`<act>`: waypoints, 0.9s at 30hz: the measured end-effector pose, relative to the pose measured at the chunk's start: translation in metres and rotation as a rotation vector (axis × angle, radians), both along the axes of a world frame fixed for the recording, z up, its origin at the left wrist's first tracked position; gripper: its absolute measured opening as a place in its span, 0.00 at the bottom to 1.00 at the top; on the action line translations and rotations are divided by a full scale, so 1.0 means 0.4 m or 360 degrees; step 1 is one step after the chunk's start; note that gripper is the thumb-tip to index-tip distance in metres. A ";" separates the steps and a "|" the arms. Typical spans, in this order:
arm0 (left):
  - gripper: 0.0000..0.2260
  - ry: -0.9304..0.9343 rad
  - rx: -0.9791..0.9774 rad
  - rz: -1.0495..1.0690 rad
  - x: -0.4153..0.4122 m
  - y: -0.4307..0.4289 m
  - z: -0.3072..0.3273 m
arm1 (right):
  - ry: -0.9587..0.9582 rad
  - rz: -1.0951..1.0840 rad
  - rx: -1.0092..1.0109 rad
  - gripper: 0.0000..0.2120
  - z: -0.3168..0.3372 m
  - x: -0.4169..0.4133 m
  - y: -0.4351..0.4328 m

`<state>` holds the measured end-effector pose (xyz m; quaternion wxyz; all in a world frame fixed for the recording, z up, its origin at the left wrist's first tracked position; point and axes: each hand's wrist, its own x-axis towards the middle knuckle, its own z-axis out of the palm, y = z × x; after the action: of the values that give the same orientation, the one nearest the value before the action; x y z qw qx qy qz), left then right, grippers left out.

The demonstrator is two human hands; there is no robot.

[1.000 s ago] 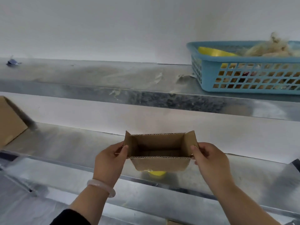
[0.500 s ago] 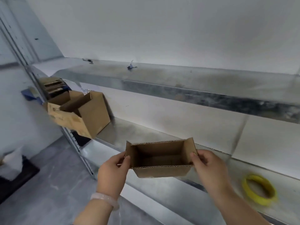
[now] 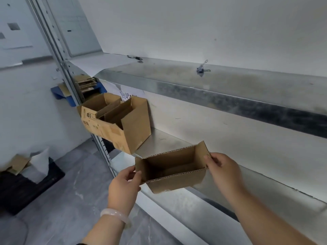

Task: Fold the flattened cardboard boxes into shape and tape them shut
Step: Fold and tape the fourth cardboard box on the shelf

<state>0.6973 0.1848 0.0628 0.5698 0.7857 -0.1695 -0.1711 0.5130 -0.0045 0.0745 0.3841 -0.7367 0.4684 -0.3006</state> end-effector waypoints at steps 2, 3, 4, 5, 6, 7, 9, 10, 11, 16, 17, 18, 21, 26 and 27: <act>0.09 0.0063 -0.0017 0.0029 0.051 -0.028 -0.006 | 0.0003 0.0031 0.0031 0.10 -0.008 0.061 -0.038; 0.09 0.0094 -0.0028 0.0050 0.074 -0.041 -0.006 | 0.0007 0.0043 0.0062 0.11 -0.012 0.094 -0.055; 0.08 0.0124 -0.0036 0.0070 0.094 -0.053 -0.004 | 0.0010 0.0050 0.0110 0.12 -0.016 0.124 -0.070; 0.08 0.0153 -0.0048 0.0088 0.115 -0.066 -0.004 | -0.0010 0.0054 0.0177 0.14 -0.016 0.155 -0.082; 0.08 0.0185 -0.0059 0.0105 0.136 -0.079 -0.006 | -0.0057 0.0058 0.0262 0.15 -0.016 0.185 -0.094; 0.09 0.0220 -0.0068 0.0118 0.157 -0.091 -0.009 | -0.0110 0.0071 0.0345 0.15 -0.013 0.215 -0.102; 0.10 0.0305 -0.0094 0.0126 0.194 -0.110 -0.016 | -0.0139 0.0124 0.0466 0.15 -0.009 0.268 -0.113; 0.11 0.0358 -0.0114 0.0117 0.211 -0.117 -0.023 | -0.0137 0.0161 0.0495 0.15 -0.013 0.294 -0.119; 0.12 0.0410 -0.0132 0.0096 0.225 -0.123 -0.029 | -0.0140 0.0199 0.0518 0.16 -0.024 0.319 -0.124; 0.14 0.0550 -0.0109 -0.0105 0.287 -0.135 -0.057 | -0.0350 0.0229 0.0803 0.55 -0.078 0.404 -0.097; 0.15 0.0563 -0.0094 -0.0158 0.301 -0.135 -0.059 | -0.0364 0.0180 0.0845 0.57 -0.074 0.422 -0.077; 0.16 0.0571 -0.0070 -0.0223 0.315 -0.133 -0.061 | -0.0373 0.0145 0.0902 0.55 -0.070 0.441 -0.058; 0.16 0.0495 0.0049 -0.0550 0.362 -0.117 -0.055 | -0.0300 0.0106 0.1031 0.46 -0.099 0.502 -0.007; 0.13 0.0087 0.0231 -0.1026 0.480 -0.088 -0.058 | -0.0500 -0.0251 0.1051 0.31 -0.104 0.612 0.012; 0.14 0.0050 0.0253 -0.1075 0.502 -0.084 -0.063 | -0.0522 -0.0336 0.1009 0.28 -0.100 0.628 0.008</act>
<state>0.8983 0.1510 0.0376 0.4206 0.7244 -0.3973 -0.3749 0.7642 -0.0013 0.0345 0.6299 -0.4710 0.5438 -0.2926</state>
